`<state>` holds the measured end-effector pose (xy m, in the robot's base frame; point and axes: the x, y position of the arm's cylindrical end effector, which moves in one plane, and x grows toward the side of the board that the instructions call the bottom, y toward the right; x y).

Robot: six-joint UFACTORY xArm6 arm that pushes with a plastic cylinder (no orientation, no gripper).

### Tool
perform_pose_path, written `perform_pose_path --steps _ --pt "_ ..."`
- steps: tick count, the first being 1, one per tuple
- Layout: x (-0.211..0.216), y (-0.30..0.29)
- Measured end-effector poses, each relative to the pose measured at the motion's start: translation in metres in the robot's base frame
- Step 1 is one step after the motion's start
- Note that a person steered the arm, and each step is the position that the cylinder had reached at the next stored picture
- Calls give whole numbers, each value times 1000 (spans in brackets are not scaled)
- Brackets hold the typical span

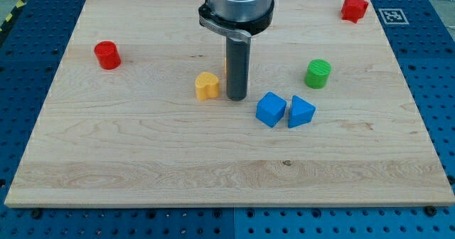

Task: Move the red circle towards the left center

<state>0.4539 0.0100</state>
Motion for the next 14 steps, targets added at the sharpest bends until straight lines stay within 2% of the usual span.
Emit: perform_pose_path --steps 1,2,3,4,5,6,7,8,10,14 --pt "15 -5" --pt "27 -49" --pt "-1 -158" --pt "-60 -282" --pt "-78 -314" --pt "-83 -299" --pt "-98 -257" --pt "-99 -237" --pt "-85 -240" --pt "-83 -150"
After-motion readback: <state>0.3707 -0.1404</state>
